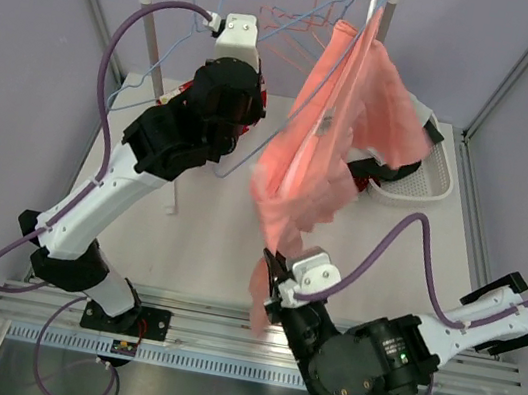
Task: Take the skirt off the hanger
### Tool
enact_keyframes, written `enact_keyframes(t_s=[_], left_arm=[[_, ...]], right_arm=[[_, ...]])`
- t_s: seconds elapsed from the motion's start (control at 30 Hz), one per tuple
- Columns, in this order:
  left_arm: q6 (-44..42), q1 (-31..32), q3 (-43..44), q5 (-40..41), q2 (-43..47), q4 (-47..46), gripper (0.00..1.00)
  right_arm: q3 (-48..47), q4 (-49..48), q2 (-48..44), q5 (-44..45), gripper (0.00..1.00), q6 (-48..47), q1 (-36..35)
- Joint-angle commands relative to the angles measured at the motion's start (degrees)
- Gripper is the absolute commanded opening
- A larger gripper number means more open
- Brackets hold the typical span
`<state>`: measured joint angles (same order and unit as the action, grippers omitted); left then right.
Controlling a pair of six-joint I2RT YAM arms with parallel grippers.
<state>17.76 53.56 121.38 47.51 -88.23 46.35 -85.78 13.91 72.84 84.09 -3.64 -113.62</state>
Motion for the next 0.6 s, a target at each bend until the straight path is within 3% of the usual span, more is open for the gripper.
enact_keyframes(t_s=[0.0,0.4,0.5,0.57], left_arm=[[4.02,-9.86,4.65,4.97,-0.90,-14.80,0.00],[10.80,-11.29,2.02,-2.94,3.93,-12.95,0.00],[11.06,-11.37,3.24,-10.31,6.13,-9.98,0.00],[12.64,-10.94,4.30,-14.26,7.27,-2.43,0.00]], right_arm=[[-2.20,-6.52,5.63,3.09,0.00,-5.93,-9.33],[-0.71,-17.08,9.69,2.47,0.00,-13.76,-10.57],[2.09,-17.08,7.24,4.32,0.00,-13.24,-9.43],[3.33,-16.99,5.57,5.03,0.00,-11.92,-7.85]])
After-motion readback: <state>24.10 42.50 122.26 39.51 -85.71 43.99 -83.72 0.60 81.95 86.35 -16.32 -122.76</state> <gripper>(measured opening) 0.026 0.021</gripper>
